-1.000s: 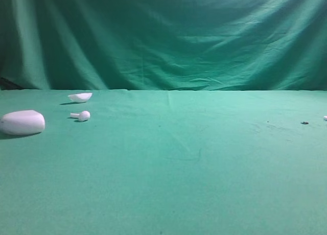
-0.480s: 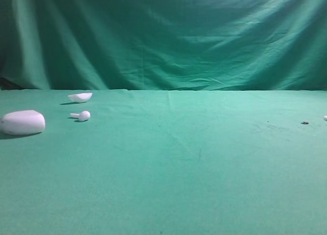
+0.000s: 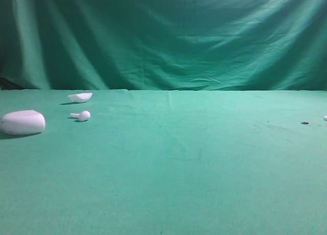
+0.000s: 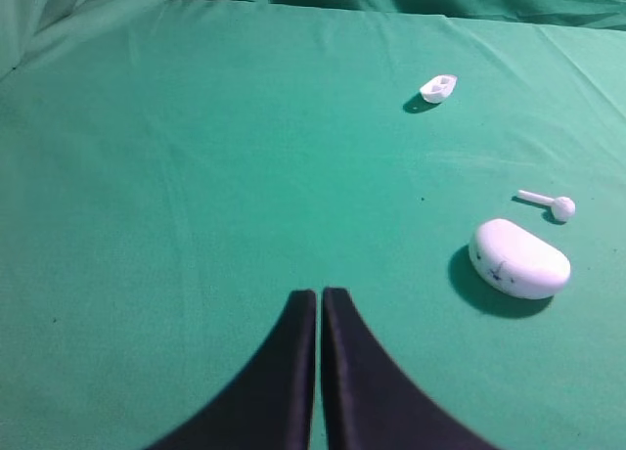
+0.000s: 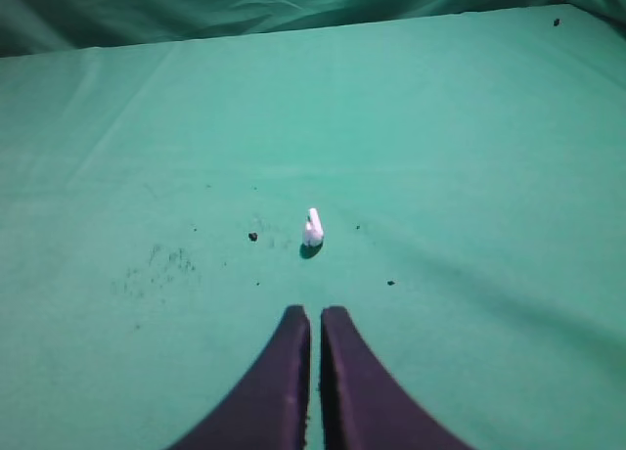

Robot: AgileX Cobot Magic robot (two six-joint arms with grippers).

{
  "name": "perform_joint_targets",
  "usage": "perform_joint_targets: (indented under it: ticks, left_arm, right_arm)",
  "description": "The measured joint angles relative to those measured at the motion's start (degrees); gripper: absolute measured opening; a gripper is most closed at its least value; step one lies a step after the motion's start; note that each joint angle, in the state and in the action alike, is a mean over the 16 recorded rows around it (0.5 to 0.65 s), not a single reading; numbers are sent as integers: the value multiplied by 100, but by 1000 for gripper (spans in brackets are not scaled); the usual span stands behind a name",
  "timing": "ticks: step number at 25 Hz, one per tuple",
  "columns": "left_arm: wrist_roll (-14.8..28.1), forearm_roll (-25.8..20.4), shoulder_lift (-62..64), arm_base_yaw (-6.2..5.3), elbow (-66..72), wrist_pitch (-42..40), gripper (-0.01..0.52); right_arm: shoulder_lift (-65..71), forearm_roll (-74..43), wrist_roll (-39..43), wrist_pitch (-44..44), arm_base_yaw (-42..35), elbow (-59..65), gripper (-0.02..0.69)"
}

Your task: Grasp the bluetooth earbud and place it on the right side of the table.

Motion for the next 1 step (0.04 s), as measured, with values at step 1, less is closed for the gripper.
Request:
perform_joint_targets:
  ticks: [1]
  left_arm:
    - [0, 0, 0, 0, 0, 0, 0]
  right_arm:
    - [0, 0, 1, 0, 0, 0, 0]
